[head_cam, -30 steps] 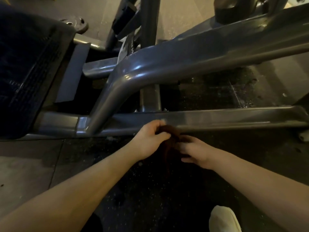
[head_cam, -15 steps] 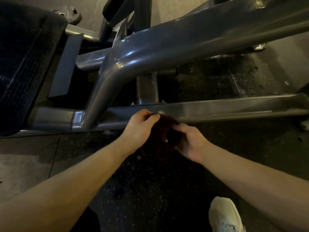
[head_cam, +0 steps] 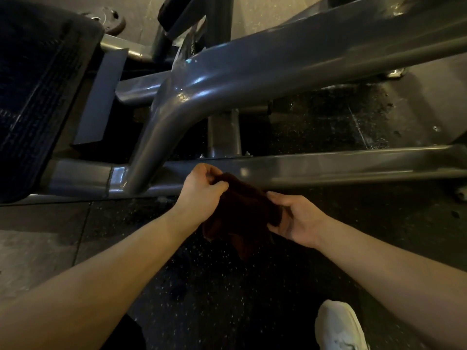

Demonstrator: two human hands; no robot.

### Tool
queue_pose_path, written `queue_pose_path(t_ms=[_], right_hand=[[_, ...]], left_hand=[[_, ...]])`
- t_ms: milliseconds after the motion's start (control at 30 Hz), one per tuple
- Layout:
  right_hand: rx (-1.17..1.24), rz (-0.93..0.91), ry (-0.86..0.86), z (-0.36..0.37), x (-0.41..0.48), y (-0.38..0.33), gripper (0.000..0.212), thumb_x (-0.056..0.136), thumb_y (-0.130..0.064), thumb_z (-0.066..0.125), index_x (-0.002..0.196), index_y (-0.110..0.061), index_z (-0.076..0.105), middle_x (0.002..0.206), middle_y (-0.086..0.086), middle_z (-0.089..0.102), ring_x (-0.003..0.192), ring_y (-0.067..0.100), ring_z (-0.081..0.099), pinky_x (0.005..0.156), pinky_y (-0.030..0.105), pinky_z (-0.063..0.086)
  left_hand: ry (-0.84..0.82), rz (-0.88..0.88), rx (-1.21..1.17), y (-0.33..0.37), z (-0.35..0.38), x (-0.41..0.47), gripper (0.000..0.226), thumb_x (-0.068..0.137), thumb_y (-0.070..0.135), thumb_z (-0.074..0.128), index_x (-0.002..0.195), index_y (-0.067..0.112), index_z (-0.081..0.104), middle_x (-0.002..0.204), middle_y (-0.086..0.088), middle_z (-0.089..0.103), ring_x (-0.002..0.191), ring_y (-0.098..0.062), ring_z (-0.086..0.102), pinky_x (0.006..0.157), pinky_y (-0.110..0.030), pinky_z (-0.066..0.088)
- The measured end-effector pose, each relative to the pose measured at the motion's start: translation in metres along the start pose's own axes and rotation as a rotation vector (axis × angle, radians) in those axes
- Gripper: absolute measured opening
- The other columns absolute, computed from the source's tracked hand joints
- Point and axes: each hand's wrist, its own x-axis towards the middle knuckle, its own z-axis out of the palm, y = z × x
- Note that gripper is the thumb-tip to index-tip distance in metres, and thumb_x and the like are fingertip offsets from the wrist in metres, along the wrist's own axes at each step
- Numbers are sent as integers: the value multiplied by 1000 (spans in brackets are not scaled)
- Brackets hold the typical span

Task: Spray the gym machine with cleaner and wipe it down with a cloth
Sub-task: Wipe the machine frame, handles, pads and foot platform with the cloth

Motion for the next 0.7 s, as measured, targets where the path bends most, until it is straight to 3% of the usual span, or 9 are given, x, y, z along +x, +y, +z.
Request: queue_pose_path(t_ms=[67,133,167,233,300,433,567,700], right_hand=[[27,4,26,0,0,1,56,86,-11,64,142,-13,60,143,9,62,133,27,59,100,42,53],[35,29,39,-2,1,1,54,94,-8,60,148,-10,54,143,10,62,132,28,59,86,39,61],[33,43,43,-4,0,1,50,98,-9,57,148,-10,54,143,11,61,133,29,59,88,39,61],[28,68,50,-8,0,1,45,100,-10,55,144,-11,58,143,13,62,136,30,56,108,44,51],[15,97,41,-14,1,1,37,96,-11,58,132,-14,67,137,14,66,135,31,57,116,46,42],[34,113,46,-20,-1,2,34,87,-10,65,119,-15,73,128,14,71,120,31,68,110,47,48],[63,108,37,-25,-5,1,23,92,-14,63,105,-8,81,120,18,74,103,33,75,97,46,54],[111,68,46,-33,-1,2,46,89,-13,65,135,-8,65,130,18,69,120,34,68,107,47,50]], left_hand=[[-16,2,-33,-2,0,2,31,94,11,71,118,26,59,108,2,70,83,-11,73,64,-20,58],[-28,16,-56,-3,1,4,39,92,8,72,124,28,61,109,4,72,82,-6,74,63,-14,55],[-33,25,-62,-4,1,6,42,92,8,74,125,29,62,109,4,73,85,-5,74,66,-13,55],[-60,53,-70,-4,0,8,47,90,7,75,128,32,63,107,4,76,90,-4,73,71,-11,54],[-90,92,-38,-4,2,8,52,89,5,76,131,33,63,106,7,74,90,1,71,73,-7,52],[-115,127,42,-8,9,9,56,88,1,75,133,31,63,112,6,69,91,-1,69,71,-4,50],[-113,150,107,-11,10,12,48,90,7,75,130,31,61,113,8,66,94,-6,67,67,-5,49],[-106,166,138,-18,8,15,46,91,12,76,130,32,61,115,10,65,98,-7,67,75,-10,50]])
